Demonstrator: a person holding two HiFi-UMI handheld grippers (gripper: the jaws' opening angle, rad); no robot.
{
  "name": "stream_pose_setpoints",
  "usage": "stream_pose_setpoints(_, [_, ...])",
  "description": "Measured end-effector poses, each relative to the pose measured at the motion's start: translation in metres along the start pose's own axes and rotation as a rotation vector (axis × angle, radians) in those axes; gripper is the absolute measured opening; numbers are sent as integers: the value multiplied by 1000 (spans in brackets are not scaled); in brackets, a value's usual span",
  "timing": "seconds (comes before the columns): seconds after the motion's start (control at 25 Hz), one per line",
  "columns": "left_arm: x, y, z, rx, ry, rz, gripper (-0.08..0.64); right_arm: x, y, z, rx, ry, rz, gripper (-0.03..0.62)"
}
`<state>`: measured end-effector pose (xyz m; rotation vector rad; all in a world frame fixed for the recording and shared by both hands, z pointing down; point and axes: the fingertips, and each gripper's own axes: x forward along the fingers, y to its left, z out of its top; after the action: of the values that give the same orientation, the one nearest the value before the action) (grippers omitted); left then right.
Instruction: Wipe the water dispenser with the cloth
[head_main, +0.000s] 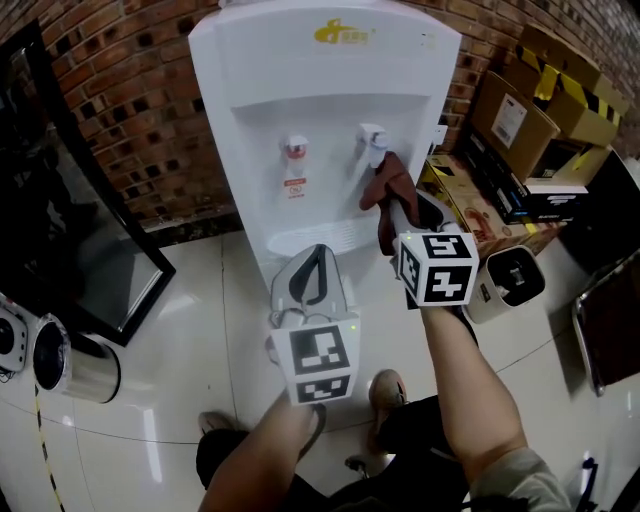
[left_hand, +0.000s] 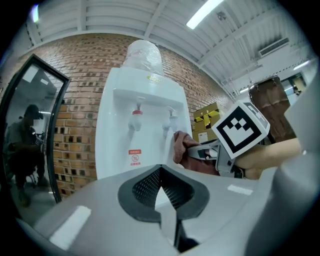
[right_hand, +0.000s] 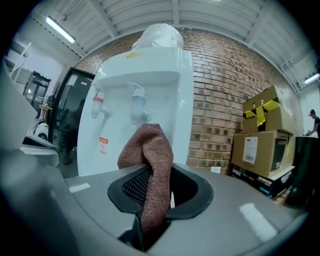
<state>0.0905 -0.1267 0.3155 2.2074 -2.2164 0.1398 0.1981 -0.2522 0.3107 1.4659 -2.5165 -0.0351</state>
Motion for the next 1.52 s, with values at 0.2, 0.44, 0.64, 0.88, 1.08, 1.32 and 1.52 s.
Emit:
stream_pose_setpoints(0.2, [4, -19, -1, 8, -1, -24, 0, -11, -28, -5, 1, 5, -42, 107])
stream_pose_setpoints(0.44, [8, -25, -3, 37, -3, -33, 0, -13, -45, -19, -1, 28, -68, 107])
stream_pose_setpoints(0.64, [9, -17, -2, 6, 13, -20, 0, -8, -47, -19, -3, 31, -62, 107])
stream_pose_setpoints(0.88, [-8, -7, 11, 12, -16, 5, 0, -12, -38, -19, -19, 32, -41, 107])
stream_pose_setpoints(1.08, [-24, 39, -11, 31, 50, 93, 0, -27, 1, 1, -27, -28, 48, 107])
stream_pose_setpoints(1.32, [-51, 98, -5, 38, 44, 209, 0, -34, 103, 36, -19, -124, 265, 109])
stream_pose_setpoints(1.52, [-69, 132, -6, 49, 51, 265, 0, -28, 191, 26, -61, -104, 427, 109])
